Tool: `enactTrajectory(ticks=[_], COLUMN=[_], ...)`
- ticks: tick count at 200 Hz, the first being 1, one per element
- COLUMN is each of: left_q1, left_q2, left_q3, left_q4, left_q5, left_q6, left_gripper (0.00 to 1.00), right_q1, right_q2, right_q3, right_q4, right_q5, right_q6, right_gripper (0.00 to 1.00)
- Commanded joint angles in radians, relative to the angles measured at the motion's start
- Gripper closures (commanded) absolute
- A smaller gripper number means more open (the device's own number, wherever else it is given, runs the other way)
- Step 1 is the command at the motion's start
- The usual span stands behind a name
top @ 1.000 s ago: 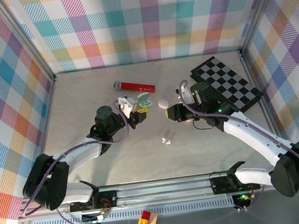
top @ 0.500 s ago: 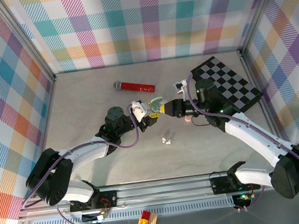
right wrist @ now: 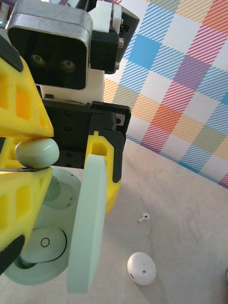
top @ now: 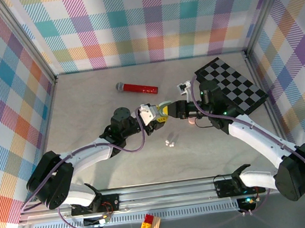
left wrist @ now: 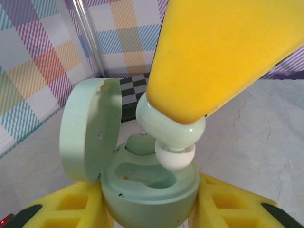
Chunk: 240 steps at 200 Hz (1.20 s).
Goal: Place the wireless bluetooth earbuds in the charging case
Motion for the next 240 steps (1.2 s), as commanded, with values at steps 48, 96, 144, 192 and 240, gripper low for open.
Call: enactTrajectory(ticks=[48,96,144,192,240], left_q1=[-0.016,-0.019,-0.019,-0.019,-0.008], left_q2=[-0.033,-0.031,-0.028,-0.028,-0.026], left_q3=[0.030,0.036,0.036,0.035,0.024], left_q4=[0.009,0.015,0.025,0.025,0.031], left_q5=[0.004,0.014,0.011,-0.013,-0.034], left_q6=[0.015,0.014,0.007,-0.005,-0.029], left_gripper=[0.63,0.63,0.63,0.63,0.63], right_q1=[-0.008,-0.008,-0.011,-0.019,-0.022], right_q2=[0.030,0.049,0.065,0.042,-0.037], right_q3=[-0.019,-0.021,-0.011,-0.012,-0.016], right_q4=[0.026,0.038,0.019,-0.016,-0.050], right_q5=[-0.009,-0.015,-0.004,0.027,0.020], right_q6=[0.004,0.009,0.014,0.006,-0.072], right_gripper=[0.79,0.79,0.78,0.62,0.57])
